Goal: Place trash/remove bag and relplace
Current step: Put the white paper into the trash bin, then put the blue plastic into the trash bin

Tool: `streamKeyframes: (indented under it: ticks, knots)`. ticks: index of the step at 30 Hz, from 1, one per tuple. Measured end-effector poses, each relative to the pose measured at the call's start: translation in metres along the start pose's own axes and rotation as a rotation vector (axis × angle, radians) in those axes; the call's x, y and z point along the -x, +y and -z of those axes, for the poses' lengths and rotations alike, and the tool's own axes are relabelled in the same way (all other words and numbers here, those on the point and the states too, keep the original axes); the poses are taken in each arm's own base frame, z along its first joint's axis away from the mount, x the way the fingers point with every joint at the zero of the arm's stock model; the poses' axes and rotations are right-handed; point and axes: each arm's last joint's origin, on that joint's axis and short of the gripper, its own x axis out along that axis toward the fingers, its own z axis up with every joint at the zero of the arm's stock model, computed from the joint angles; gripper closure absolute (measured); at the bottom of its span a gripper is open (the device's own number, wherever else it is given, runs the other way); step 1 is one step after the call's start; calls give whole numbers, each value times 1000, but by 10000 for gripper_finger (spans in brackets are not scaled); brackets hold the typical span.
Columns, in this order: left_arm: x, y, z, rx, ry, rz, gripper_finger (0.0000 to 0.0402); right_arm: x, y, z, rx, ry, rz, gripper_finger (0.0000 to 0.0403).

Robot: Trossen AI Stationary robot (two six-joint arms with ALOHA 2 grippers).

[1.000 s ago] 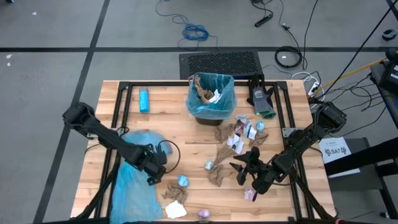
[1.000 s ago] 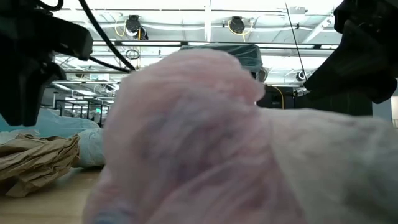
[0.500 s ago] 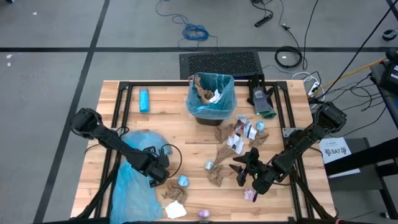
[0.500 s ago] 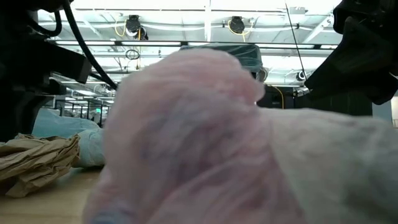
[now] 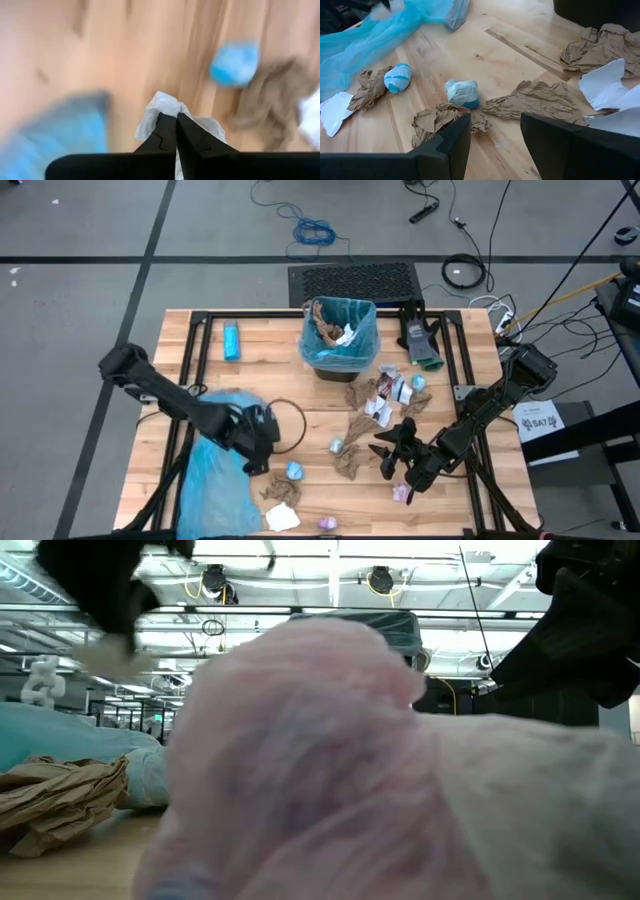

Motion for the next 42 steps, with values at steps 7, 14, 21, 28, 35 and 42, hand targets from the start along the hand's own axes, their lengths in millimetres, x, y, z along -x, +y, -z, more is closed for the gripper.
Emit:
streamKeyframes:
  ticks: [7, 14, 21, 28, 35, 42]
  knots:
    - [62, 34, -45, -23, -261, -52, 401, -3, -1, -2, 1, -2, 12, 238]
    - [106, 87, -94, -53, -426, -152, 401, -3, -1, -2, 10, -1, 10, 238]
    - [122, 145, -141, -70, -555, -196, 401, -3, -1, -2, 22, -1, 11, 238]
    - [98, 193, -177, -64, -652, -233, 381, -3, -1, -2, 25, 0, 13, 238]
    - [65, 221, -199, -53, -664, -169, 339, -3, -2, -2, 26, 0, 13, 238]
    - [60, 236, -210, -40, -677, -161, 274, -3, -2, -2, 37, 0, 13, 238]
